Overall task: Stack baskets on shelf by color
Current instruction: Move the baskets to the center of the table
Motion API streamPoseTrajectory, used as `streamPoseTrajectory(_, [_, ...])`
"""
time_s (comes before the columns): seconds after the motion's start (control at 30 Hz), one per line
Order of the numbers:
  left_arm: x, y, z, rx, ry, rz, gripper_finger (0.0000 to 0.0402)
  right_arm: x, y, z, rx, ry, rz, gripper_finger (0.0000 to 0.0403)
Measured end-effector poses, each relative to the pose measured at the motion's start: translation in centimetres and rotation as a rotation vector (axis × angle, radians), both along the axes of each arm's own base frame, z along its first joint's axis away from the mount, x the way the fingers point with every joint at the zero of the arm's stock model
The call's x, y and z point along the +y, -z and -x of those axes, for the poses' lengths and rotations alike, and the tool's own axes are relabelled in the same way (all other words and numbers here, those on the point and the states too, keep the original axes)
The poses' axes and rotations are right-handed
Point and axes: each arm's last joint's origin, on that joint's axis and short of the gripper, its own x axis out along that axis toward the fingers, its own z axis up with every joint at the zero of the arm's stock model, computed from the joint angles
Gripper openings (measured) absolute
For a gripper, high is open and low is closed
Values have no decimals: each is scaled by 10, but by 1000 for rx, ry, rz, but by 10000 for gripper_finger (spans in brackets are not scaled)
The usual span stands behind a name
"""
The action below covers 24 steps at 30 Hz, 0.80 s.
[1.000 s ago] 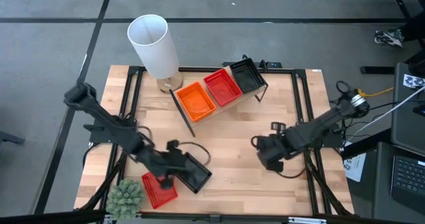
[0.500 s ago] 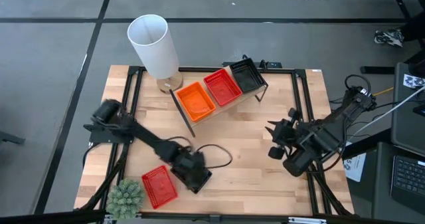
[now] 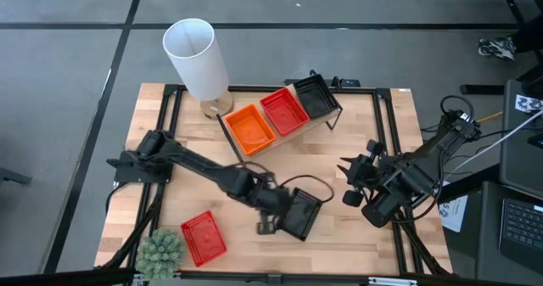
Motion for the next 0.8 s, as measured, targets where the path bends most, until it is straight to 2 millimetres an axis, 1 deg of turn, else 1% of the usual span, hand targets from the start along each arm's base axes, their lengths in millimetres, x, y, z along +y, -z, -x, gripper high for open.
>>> streamPoseTrajectory(0.07, [-9, -6, 18, 133, -33, -1, 0, 0, 0, 0, 1, 0, -3, 99])
streamPoseTrajectory(0.17, [-27, -5, 43, 321, -73, -3, 0, 0, 0, 0, -6, 12, -22, 99])
streamPoseTrajectory(0.23, [-41, -2, 59, 405, -75, 22, 0, 1, 3, 1, -4, 18, -32, 99])
streamPoseTrajectory(0.3, [-59, 9, 72, 476, -65, 58, 0, 2, 6, 2, 11, 12, -42, 99])
streamPoseTrajectory(0.37, [-74, 23, 87, 520, -56, 37, 0, 4, 10, 2, 13, 4, -45, 99])
streamPoseTrajectory(0.53, [-98, 49, 120, 604, -113, -7, 0, 10, 15, 4, -3, -12, -64, 99])
streamPoseTrajectory(0.67, [-106, 83, 137, 644, -131, 26, 0, 15, 15, 7, -13, -17, -100, 99])
streamPoseTrajectory(0.73, [-104, 101, 137, 609, -128, 46, 0, 18, 15, 9, -21, -32, -110, 99])
streamPoseTrajectory(0.8, [-97, 114, 128, 515, -131, 55, 0, 20, 15, 10, -21, -42, -111, 99])
